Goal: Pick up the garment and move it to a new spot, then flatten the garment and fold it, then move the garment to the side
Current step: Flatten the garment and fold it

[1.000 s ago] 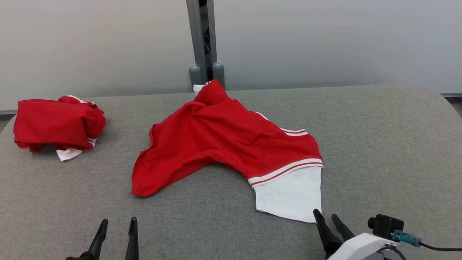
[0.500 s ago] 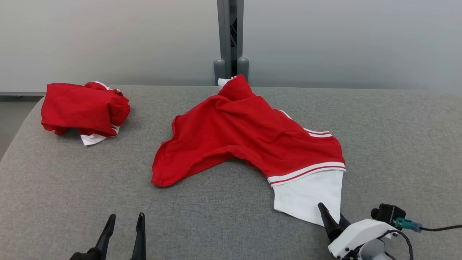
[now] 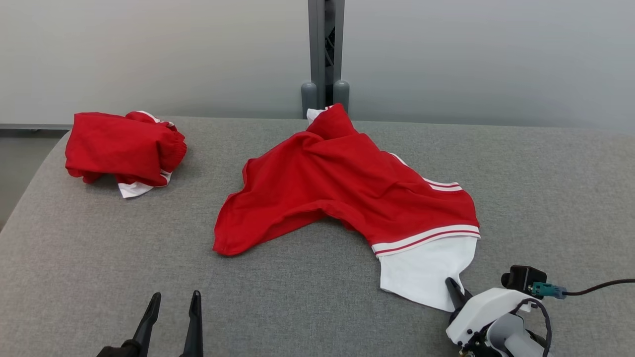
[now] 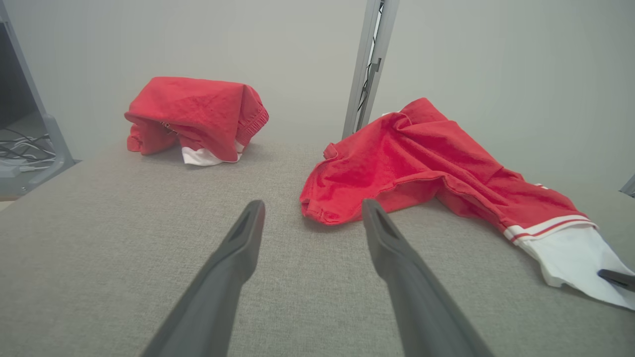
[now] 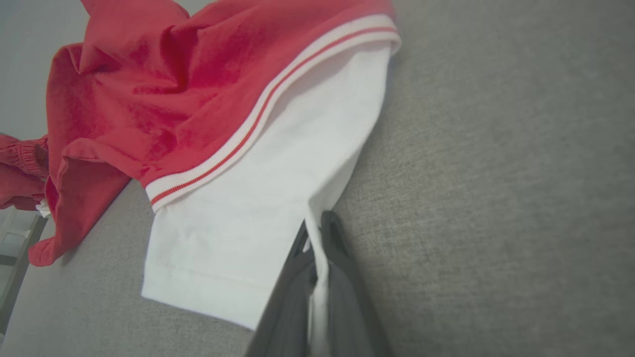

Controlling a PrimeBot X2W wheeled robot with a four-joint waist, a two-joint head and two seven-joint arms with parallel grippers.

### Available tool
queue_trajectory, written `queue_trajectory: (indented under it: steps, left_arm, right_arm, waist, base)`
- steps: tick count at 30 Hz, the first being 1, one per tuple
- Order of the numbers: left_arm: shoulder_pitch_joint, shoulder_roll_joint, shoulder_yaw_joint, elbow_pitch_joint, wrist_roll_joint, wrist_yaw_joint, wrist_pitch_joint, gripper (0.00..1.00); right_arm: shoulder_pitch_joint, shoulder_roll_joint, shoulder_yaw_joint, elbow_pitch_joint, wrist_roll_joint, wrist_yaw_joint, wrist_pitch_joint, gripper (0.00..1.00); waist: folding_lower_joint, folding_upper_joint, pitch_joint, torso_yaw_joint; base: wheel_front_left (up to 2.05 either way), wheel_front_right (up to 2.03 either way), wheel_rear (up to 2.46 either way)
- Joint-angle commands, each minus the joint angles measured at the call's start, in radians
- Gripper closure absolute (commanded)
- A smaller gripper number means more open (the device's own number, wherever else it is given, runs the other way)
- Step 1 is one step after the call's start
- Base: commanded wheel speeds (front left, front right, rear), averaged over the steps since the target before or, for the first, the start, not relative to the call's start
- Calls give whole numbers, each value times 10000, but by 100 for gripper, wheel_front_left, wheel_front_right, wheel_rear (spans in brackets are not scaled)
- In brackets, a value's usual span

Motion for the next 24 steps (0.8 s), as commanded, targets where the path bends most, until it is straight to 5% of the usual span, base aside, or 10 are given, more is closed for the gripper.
queue_trajectory:
  steps: [1,24]
  left_arm:
    - [-19,4,64,-64,19,-56,-10,0]
    - [-711,-186,236,523,-731,-688,165,0]
  right_arm:
    - [-80,14,141,-95,122,1,-105,100]
    - [-408,-145,-748,-912,-1000,1,-696,100]
  waist:
    - [0,-1,18,-93]
    - [0,-1,235,-1308]
  base:
    - [0,0,0]
    - [0,0,0]
